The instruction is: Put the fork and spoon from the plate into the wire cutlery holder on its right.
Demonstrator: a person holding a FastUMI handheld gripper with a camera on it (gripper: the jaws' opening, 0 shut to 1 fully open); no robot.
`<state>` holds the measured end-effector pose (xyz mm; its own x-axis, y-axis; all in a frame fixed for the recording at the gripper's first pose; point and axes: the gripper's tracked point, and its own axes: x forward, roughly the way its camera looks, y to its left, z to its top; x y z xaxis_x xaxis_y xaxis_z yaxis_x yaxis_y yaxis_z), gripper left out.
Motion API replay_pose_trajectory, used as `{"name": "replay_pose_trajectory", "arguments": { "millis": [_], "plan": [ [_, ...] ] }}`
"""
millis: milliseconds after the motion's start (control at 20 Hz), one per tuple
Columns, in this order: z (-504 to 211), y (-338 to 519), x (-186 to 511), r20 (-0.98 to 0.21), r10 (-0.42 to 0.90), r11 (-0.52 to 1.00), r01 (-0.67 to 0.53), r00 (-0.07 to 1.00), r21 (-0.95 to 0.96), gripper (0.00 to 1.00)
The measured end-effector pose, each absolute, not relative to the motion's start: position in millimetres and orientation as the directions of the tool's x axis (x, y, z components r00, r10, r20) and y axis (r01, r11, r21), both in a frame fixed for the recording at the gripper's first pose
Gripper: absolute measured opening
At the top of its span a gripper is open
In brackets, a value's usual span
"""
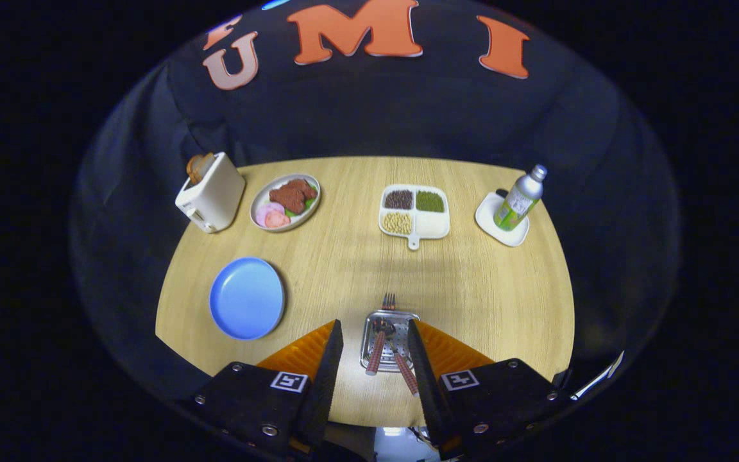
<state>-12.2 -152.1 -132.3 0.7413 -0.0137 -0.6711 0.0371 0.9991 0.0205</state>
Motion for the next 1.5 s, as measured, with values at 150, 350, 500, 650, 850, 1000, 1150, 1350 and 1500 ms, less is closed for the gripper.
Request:
{"name": "replay_pose_trajectory", "arguments": {
  "millis": [150, 350, 500, 650, 850, 1000, 1150, 1350, 1500],
  "plan": [
    [-80.5, -141.0, -3.9, -0.521, -0.021, 0.999, 0.035, 0.853, 0.017, 0.68],
    [-18.3, -127.0, 0.4, -0.319, -0.004, 0.999, 0.02, 0.948, 0.048, 0.95],
    [31.2, -132.2, -0.4, -0.162, -0.029, 0.999, 0.034, 0.986, 0.03, 0.97],
    [63.6, -130.5, -4.7, -0.053, -0.031, 0.999, 0.032, 0.998, 0.019, 0.97],
    [89.6, -125.1, -7.1, 0.028, -0.02, 0.999, 0.02, 0.999, 0.031, 0.97],
    [101.1, -122.3, -8.1, 0.075, -0.017, 1.0, 0.015, 0.997, 0.025, 0.97],
    [112.0, -115.9, -11.5, 0.117, -0.01, 1.0, 0.009, 0.993, 0.008, 0.97],
    [123.6, -105.5, -11.6, 0.157, 0.004, 1.0, -0.005, 0.988, 0.006, 0.97],
    [122.4, -102.7, -9.2, 0.154, 0.007, 1.0, -0.005, 0.988, -0.009, 0.97]
  ]
}}
